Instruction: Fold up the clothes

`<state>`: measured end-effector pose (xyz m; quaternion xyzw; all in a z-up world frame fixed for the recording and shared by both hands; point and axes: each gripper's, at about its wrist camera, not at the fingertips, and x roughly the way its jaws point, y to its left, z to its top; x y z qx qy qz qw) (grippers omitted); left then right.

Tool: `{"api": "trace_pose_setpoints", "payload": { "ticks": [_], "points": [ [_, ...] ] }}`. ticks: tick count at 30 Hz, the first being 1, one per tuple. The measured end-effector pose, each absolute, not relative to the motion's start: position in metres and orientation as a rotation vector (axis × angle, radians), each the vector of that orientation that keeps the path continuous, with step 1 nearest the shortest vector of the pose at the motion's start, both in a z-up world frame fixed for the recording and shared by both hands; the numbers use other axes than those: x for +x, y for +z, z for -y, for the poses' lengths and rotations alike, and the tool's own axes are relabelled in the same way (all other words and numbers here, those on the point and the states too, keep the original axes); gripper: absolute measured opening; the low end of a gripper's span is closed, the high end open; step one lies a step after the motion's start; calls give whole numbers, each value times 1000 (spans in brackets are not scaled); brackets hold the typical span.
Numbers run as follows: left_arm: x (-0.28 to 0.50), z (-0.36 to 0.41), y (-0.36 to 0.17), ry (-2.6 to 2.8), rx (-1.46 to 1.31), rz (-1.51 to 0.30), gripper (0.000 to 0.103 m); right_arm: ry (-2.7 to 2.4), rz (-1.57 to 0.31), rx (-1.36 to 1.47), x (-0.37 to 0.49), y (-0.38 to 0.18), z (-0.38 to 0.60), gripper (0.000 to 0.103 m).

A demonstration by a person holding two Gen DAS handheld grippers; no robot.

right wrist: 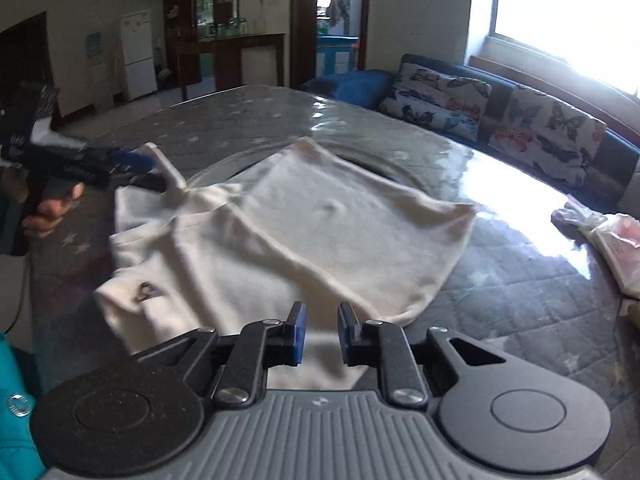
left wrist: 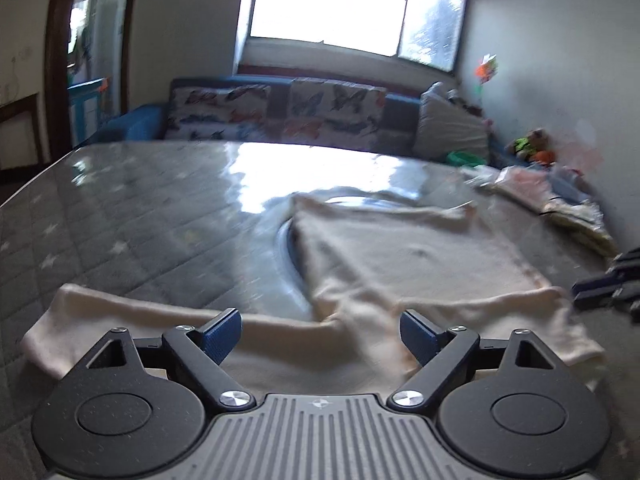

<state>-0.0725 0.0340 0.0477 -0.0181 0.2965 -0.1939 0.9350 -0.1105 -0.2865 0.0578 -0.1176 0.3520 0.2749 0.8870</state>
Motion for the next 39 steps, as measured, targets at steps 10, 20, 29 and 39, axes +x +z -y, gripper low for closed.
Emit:
{"api": "trace_pose_setpoints", "payload": {
  "ticks": [10, 20, 29, 39],
  "points": [
    [-77, 32, 45, -633, -5, -586, 84, 480, -814, -241, -138, 42, 296, 16],
    [-72, 42, 18, -625, 11, -678, 80, 410, -782, -98, -78, 32, 299, 8],
    [-79, 33, 22, -625, -14, -668, 80, 409, -745, -81, -89, 39, 293, 13],
    [-100, -1, 31, -591, -35, -632, 80, 498, -717, -122, -93, 45, 245, 19]
  ]
}}
